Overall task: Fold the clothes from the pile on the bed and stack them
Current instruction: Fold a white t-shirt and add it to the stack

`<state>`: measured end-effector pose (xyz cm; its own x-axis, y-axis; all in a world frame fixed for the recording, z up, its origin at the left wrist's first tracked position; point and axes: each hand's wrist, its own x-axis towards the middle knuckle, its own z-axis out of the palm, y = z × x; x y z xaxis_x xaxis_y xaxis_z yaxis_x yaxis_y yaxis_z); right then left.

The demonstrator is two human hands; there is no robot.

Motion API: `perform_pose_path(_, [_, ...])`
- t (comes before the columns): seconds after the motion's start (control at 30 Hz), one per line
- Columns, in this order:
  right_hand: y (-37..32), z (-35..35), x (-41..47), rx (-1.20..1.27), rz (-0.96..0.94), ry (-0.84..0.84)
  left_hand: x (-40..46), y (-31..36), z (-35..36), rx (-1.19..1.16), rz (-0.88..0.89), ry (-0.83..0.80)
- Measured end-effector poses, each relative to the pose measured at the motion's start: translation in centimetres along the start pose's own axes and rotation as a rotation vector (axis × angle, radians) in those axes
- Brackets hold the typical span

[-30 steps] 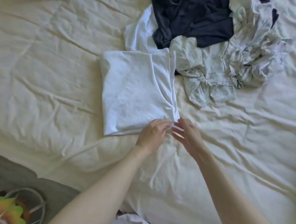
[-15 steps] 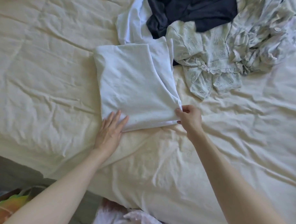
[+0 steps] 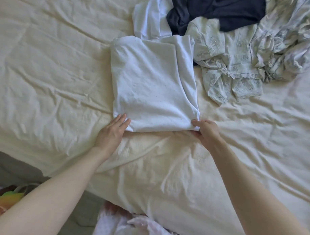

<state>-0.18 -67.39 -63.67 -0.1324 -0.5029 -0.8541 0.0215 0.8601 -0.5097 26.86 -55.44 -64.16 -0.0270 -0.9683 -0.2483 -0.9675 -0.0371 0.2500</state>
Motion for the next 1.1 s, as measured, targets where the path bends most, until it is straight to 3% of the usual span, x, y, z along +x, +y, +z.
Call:
perform_pose_path(0.2, [1.2,-0.8,-2.9,-0.025,-0.023,-0.009,-2.2,-0.4,-2.5,-0.234,-0.11,-0.13])
perform_pose_path(0.43, [7.0,-7.0,-9.4,-0.094,0.331,-0.065,-7.7,1.4,-5.7,-0.319,-0.186,-0.637])
perform_pose_path(0.53, [7.9,-9.3,-11.7,-0.213,0.359,-0.068,-9.8,2.1,-6.4,-0.434,-0.224,-0.795])
perform_pose_path(0.6, [7.7,-9.8,-12.4,-0.25,0.276,-0.015,-10.6,2.1,-7.1,-0.553,-0.279,-0.748])
perform_pose_path(0.73, [5.1,-7.5,-12.8,-0.333,-0.056,0.11,-9.7,1.2,-8.6,-0.632,-0.328,-0.445])
perform_pose_path(0.83, [2.1,-5.1,-12.5,-0.291,-0.226,0.104,-8.5,0.4,-9.2,-0.701,-0.34,-0.235])
perform_pose_path(0.97, [-2.0,-2.7,-11.0,-0.15,-0.22,-0.017,-6.3,-1.2,-9.2,-0.938,-0.473,-0.007])
perform_pose_path(1.1, [-4.7,-0.7,-8.2,-0.189,-0.215,-0.128,-2.7,-2.2,-8.5,-0.91,-0.483,0.135])
